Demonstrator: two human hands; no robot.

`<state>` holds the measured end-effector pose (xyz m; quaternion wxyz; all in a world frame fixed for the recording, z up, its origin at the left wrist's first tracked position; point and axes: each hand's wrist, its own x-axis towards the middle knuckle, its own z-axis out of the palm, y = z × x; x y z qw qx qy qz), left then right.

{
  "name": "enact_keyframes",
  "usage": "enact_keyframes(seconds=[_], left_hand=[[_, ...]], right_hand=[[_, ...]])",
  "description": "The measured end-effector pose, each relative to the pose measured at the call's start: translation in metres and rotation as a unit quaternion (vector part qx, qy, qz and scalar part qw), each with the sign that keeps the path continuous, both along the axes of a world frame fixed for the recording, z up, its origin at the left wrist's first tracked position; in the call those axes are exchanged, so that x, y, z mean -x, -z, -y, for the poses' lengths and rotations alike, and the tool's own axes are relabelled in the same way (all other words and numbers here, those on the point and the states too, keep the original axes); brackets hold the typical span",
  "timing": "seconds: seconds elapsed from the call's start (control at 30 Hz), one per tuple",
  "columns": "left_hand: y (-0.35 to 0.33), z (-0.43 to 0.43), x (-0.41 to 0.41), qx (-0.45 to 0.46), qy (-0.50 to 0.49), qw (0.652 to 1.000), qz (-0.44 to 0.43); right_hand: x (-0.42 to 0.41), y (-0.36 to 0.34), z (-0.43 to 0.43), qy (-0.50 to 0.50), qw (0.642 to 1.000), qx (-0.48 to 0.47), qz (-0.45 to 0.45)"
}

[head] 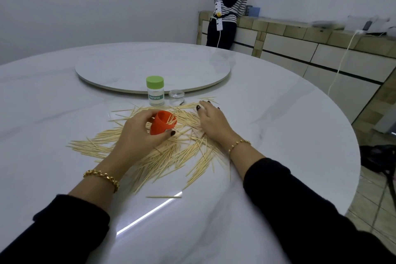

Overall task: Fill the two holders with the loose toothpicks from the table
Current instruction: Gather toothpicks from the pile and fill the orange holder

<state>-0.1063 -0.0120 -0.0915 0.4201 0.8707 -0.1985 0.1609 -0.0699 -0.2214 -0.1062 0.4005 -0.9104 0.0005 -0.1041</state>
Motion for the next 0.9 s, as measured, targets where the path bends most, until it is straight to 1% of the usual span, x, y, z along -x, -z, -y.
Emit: enact_keyframes(seconds=[0.13,0.27,0.4,0.57,0.9], left_hand=[[0.002,-0.001,-0.005,0.007,-0.004,1.0,-0.006],[0.004,-0.002,-0.008,0.005,-0.006,1.0,-0.012],[0.004,-0.001,-0.011,0.002,-0.003,1.0,-0.012],[0.004,-0.001,-0.011,0.001,-0.001,1.0,-0.01],[0.0,-0.003,-0.007,-0.005,-0.011,1.0,-0.006]], right_hand=[[-0.019,-0.002,0.022,0.052,0.998,-0.007,0.027],[-0.034,-0.004,0.034,0.068,0.997,-0.023,0.017],[-0.046,-0.006,0.037,0.049,0.999,0.019,-0.007],[-0.056,-0.006,0.034,0.031,0.991,0.129,-0.033],[-0.032,-0.002,0.008,-0.036,0.993,0.114,-0.023]])
